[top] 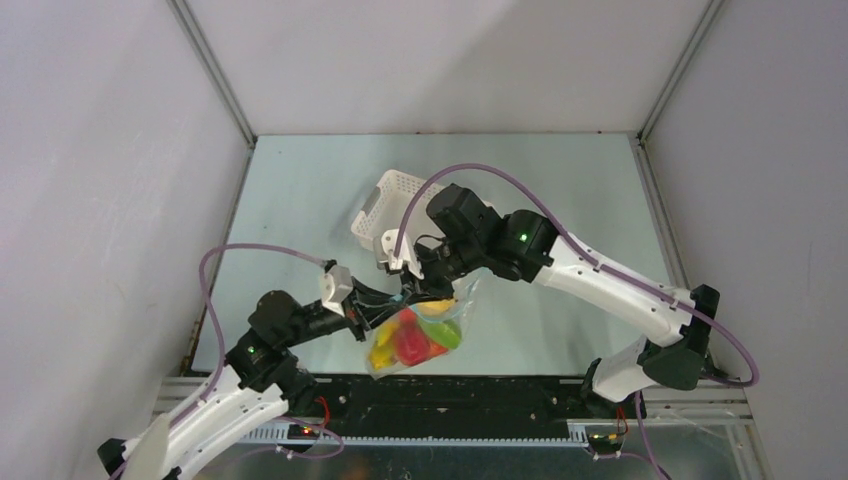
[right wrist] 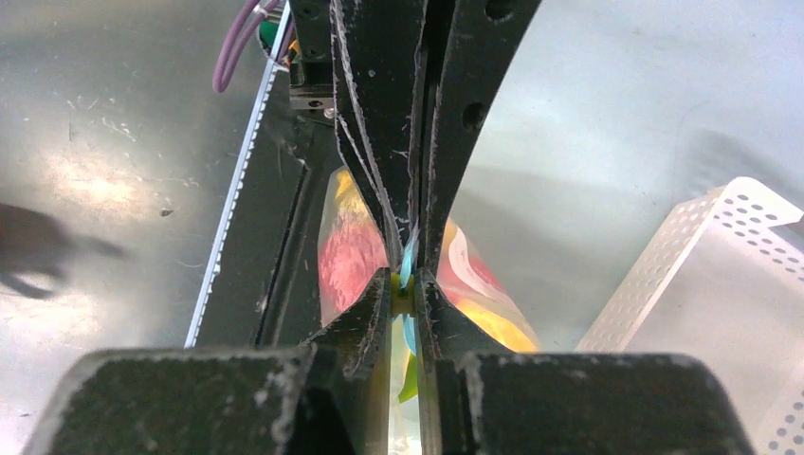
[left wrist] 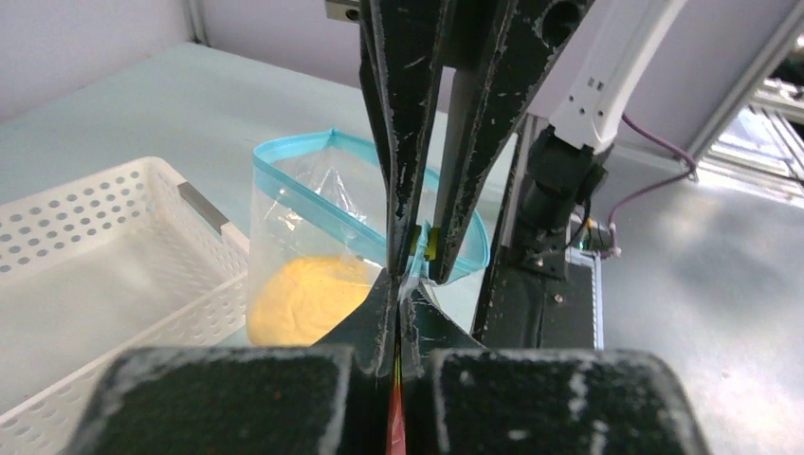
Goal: Place the food in the zip-top bag and seal the zipper
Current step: Zip the zipper food storage bag at the center of the board.
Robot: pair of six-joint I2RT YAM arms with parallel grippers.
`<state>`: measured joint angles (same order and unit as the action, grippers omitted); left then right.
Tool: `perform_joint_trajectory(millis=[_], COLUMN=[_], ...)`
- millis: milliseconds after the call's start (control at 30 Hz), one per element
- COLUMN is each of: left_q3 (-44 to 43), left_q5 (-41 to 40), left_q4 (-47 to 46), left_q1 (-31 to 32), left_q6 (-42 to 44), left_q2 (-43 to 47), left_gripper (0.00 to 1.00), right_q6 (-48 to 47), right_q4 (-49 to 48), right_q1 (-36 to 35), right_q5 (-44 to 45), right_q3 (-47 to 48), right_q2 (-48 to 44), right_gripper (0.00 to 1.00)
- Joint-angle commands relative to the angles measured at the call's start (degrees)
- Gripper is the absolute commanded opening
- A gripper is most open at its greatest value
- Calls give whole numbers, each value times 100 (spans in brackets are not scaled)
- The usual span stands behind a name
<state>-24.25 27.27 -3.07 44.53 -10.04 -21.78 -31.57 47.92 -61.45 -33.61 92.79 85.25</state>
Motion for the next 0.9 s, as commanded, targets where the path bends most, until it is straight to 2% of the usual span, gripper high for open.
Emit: perform_joint_trajectory(millis=[0, 400, 867], left_q3=[96, 167, 333], left_q5=[-857, -349, -380], left_q4=[-881, -1163, -1260], left_q1=[-22, -23, -20], left_q6=[-379, -610, -725], left_q2=[489, 605, 893], left_gripper=[0, 0, 0], right_q6=[81, 17, -160], right_q4=[633, -49, 51], right_q1=[69, 21, 326], right_q5=[296, 447, -31], right_q3=[19, -410, -918], right_q2=[22, 192, 300], right_gripper=[5, 6, 7])
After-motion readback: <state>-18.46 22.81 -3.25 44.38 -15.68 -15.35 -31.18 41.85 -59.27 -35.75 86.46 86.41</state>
